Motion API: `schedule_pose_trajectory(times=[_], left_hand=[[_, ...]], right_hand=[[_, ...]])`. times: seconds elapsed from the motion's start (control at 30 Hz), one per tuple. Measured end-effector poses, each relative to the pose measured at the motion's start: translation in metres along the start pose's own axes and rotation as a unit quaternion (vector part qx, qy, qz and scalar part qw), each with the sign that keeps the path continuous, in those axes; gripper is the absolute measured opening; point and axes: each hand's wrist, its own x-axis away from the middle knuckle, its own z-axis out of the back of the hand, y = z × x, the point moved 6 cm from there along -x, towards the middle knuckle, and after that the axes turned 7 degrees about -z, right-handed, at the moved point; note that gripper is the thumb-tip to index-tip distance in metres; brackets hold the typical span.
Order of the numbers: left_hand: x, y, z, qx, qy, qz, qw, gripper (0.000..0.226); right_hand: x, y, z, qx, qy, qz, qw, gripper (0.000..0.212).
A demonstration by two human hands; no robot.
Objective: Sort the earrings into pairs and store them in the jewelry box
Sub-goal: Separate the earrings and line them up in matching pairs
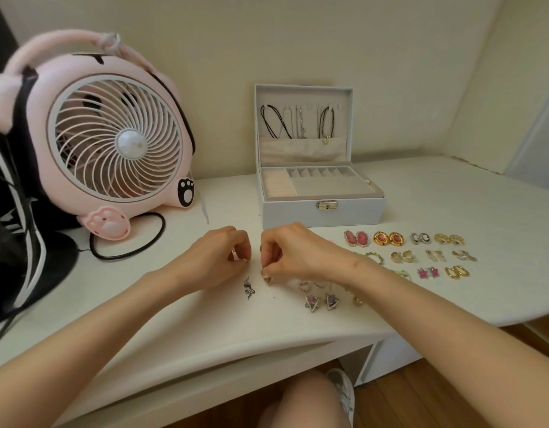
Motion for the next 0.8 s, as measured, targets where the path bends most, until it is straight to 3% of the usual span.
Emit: schedule_pose_trajectory(times=[0.23, 0.5, 0.63, 0.8], left_hand=[[-0.005, 0.009, 0.003, 0.061, 0.008, -0.001, 0.998, 0.014], [-0.019, 0.019, -0.001, 0.048, -0.041, 0.02, 0.998, 0.009], [-0.028, 0.02, -0.004, 0.031, -0.062, 0.041, 0.997, 0.015], [-0.034, 0.02, -0.01, 0.02, -0.08, 0.078, 0.994, 0.015]], right_hand=[[-0.001, 0.018, 0.025, -0.017, 0.041, -0.032, 0.998, 0.021], [0.002, 0.03, 0.033, -0.095, 0.074, -0.063, 0.991, 0.003], [0.0, 0.027, 0.028, -0.034, 0.092, -0.056, 0.994, 0.016], [-0.001, 0.03, 0.025, -0.017, 0.101, -0.062, 0.993, 0.018]])
